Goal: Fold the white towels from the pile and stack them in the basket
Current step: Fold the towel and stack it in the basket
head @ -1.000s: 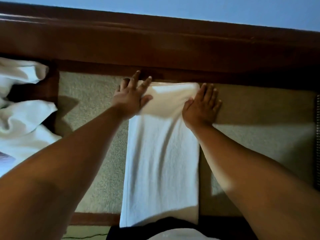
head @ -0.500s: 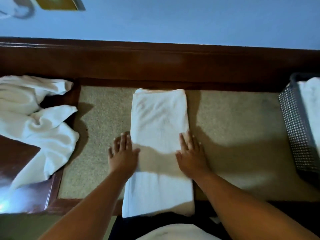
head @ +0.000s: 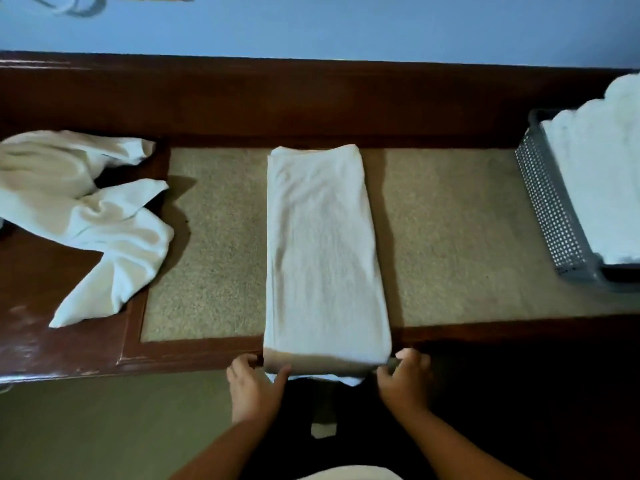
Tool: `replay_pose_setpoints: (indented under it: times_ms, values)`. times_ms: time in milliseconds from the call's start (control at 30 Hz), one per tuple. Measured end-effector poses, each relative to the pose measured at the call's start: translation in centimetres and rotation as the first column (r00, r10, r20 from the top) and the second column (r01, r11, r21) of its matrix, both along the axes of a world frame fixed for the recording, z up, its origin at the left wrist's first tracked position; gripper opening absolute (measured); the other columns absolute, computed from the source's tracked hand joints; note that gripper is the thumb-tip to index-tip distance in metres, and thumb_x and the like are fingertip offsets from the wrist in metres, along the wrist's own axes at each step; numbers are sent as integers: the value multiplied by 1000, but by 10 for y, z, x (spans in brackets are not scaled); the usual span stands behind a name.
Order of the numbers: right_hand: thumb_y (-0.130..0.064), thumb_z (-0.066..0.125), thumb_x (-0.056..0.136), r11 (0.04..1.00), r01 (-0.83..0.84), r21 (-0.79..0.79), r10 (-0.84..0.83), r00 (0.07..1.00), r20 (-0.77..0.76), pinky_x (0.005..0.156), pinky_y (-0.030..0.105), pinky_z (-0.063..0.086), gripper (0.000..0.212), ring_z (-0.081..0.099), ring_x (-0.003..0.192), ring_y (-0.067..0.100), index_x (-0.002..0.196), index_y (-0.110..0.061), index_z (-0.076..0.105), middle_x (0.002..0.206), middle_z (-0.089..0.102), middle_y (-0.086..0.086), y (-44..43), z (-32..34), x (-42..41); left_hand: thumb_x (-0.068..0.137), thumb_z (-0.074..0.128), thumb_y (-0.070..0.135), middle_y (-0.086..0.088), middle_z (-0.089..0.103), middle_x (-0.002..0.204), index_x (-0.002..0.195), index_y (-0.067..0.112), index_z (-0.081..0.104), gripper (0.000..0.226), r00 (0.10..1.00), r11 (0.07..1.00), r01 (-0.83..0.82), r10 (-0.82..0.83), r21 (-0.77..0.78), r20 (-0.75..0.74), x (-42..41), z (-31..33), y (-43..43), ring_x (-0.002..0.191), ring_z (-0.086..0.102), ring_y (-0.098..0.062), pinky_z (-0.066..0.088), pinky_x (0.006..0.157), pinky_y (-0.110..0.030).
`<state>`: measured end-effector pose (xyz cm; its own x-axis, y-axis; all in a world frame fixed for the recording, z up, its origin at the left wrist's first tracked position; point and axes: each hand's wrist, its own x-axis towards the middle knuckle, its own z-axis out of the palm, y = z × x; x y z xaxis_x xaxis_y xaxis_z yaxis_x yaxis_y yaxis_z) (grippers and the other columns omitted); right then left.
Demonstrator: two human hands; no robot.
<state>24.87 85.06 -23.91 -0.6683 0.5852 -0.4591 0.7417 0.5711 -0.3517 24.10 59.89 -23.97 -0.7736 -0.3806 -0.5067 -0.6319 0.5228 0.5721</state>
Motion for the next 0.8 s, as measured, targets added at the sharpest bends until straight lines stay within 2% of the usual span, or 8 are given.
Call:
replay_pose_setpoints:
  times_ms: [100,167,233,300,400,500,667,800]
  values:
    - [-30,85,46,853,379,-360,-316,922,223,88,44,56,59,66,98,33,98,-14,64,101,67,11,-2,-39,4,47,98,53,-12,57,126,132,5,41,113,882,874,-410,307,262,358,-2,-18,3,113,60,-34,51,94,-49]
    - [-33,87,41,748,461,-477,-372,887,273,73,39,59,72,70,92,29,107,-13,67,101,71,10,9,-72,2,32,97,59,-10,66,117,128,7,47,120,862,773,-489,355,404,362,-8,-33,3,100,67,-28,56,77,-41]
    - [-39,86,36,749,430,-503,-327,901,283,68,32,56,70,71,88,24,99,-13,73,98,74,4,6,-76,3,42,97,54,-9,70,111,122,7,55,102,885,786,-442,306,432,351,-1,-37,5,93,68,-23,54,67,-32]
    - [-41,86,39,796,331,-507,-236,941,245,75,33,57,61,71,86,20,92,-15,75,92,76,-1,3,-61,6,63,91,52,-6,70,106,114,11,59,73,940,901,-246,131,358,316,9,-37,3,92,67,-21,56,76,-35]
    - [-25,87,69,825,230,-517,-163,972,172,79,36,56,20,72,83,20,82,-15,74,87,76,2,4,-51,28,74,81,57,-1,63,86,90,16,57,50,940,982,67,-122,178,318,36,-33,-4,79,61,-19,52,70,-34]
    - [-20,80,82,809,139,-571,-55,985,161,76,35,57,14,73,81,20,92,-12,73,91,77,7,10,-47,59,77,82,48,-2,65,88,97,13,60,46,951,973,46,-112,226,287,71,-32,-13,78,63,-17,47,59,-30]
    - [-28,70,92,782,56,-620,-23,998,60,70,31,55,23,69,87,18,107,-15,59,102,71,3,19,-19,110,87,79,24,-6,74,100,111,15,64,30,991,907,-103,55,409,125,121,-11,-9,87,72,-20,59,69,-32]
    - [-23,66,95,759,31,-651,-72,997,-36,61,28,54,21,67,82,18,109,-11,55,107,68,8,19,10,128,87,77,29,-9,72,101,111,12,62,33,993,901,-119,118,417,29,143,13,1,92,71,-27,58,73,-39]
